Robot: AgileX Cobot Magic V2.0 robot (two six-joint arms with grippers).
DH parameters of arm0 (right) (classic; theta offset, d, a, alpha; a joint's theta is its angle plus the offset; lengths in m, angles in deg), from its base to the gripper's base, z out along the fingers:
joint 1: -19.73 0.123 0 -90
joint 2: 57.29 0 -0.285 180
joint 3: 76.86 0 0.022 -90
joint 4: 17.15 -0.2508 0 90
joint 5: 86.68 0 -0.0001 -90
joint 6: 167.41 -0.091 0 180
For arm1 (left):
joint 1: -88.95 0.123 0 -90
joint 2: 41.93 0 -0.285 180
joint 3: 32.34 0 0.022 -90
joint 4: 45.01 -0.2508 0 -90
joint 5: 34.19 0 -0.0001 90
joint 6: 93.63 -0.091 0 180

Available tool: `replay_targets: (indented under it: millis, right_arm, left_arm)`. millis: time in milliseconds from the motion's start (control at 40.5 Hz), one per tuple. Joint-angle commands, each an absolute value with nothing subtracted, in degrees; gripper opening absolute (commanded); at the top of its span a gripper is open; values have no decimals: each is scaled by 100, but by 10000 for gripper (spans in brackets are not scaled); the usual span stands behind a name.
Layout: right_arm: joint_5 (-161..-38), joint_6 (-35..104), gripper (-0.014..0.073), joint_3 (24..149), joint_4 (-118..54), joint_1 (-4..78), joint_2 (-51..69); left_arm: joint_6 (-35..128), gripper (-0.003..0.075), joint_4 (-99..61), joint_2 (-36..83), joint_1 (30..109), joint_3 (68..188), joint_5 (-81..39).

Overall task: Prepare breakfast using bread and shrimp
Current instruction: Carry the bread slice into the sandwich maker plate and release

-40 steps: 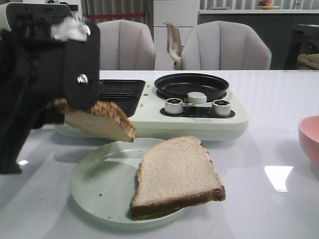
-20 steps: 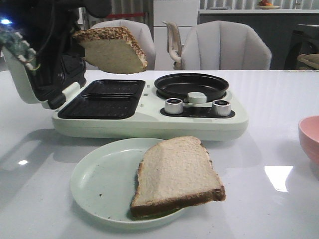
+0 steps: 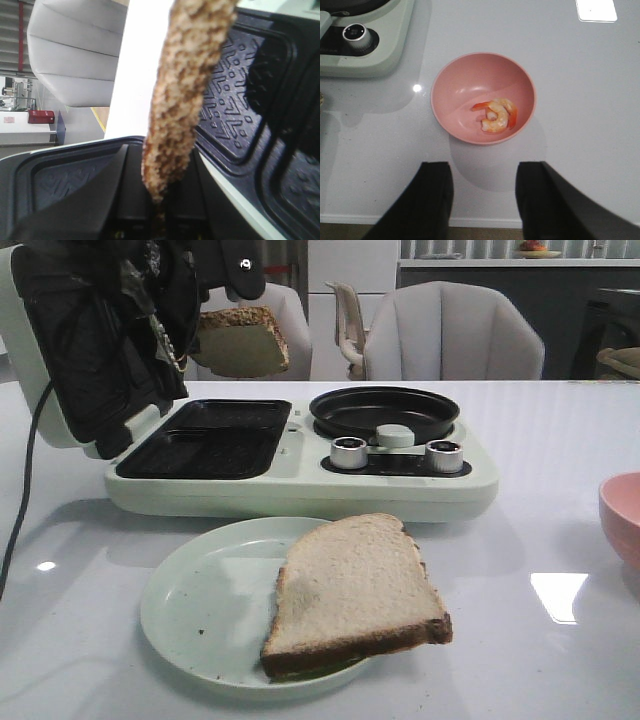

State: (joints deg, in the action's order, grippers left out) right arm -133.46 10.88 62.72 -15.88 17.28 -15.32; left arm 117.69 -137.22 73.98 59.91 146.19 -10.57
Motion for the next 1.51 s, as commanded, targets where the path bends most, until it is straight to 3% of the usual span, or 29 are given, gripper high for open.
replay_targets:
  millis: [0,395,643,766,1483]
  right_arm:
    - [-12955,1101,423,6469,-1610,1695,-1468]
    - [-12955,1101,423,6469,-1610,1695,-1468]
    - [-12955,1101,423,6469,-1610,1695,-1468]
    - [-12955,1101,423,6469,-1610,1695,-1468]
    - [-12955,1101,423,6469,-1610,1695,-1468]
  left_arm:
    - [11816,101,-13875,7404,6103,15124,-1026]
    - [11816,116,-13875,7896,6323,15547,-1298]
    - [11816,370,-13875,7896,6323,15437,-1321]
    - [11816,455,-13875,7896,6323,15356,-1272]
    - [12726,459,-13768,7560,6119,15204,-441]
